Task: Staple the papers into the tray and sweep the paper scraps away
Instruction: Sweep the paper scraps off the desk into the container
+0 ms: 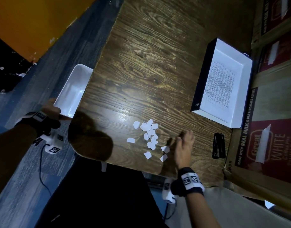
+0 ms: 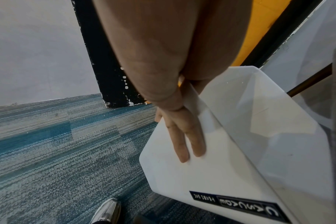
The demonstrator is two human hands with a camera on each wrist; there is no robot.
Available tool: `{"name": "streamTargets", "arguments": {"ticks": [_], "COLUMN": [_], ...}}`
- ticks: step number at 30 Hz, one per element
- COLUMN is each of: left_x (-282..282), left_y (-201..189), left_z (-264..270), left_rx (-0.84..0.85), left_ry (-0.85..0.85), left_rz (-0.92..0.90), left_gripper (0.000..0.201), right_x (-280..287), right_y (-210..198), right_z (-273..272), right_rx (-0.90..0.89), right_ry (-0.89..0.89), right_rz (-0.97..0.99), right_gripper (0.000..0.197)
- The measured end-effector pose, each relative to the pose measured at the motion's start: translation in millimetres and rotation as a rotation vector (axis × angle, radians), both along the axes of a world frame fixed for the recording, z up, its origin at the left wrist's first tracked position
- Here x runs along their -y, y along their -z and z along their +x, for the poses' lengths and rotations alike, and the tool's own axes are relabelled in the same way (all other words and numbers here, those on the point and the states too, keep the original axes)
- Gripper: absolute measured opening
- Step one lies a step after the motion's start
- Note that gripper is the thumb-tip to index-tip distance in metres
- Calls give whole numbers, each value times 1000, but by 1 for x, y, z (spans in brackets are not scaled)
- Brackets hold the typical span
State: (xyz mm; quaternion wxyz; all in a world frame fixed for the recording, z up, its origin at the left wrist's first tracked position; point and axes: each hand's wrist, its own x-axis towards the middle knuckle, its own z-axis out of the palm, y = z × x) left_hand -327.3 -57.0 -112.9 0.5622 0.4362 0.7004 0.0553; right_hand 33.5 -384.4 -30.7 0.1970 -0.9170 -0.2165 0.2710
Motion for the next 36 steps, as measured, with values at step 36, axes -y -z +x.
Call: {"name": "streamTargets", "arguments": {"ticks": [36], "left_x": [15], "left_y": [-19], "left_z": [10], "left_rx": [38], "left_ry": [8], "left_rz": [-73], "left_gripper": [48], "right_x": [-80], "right_y": [8], "right_z": [-3], "right_rx": [-1074], "right_ry": [-89], "right_rz": [29], "right_gripper": [67]}}
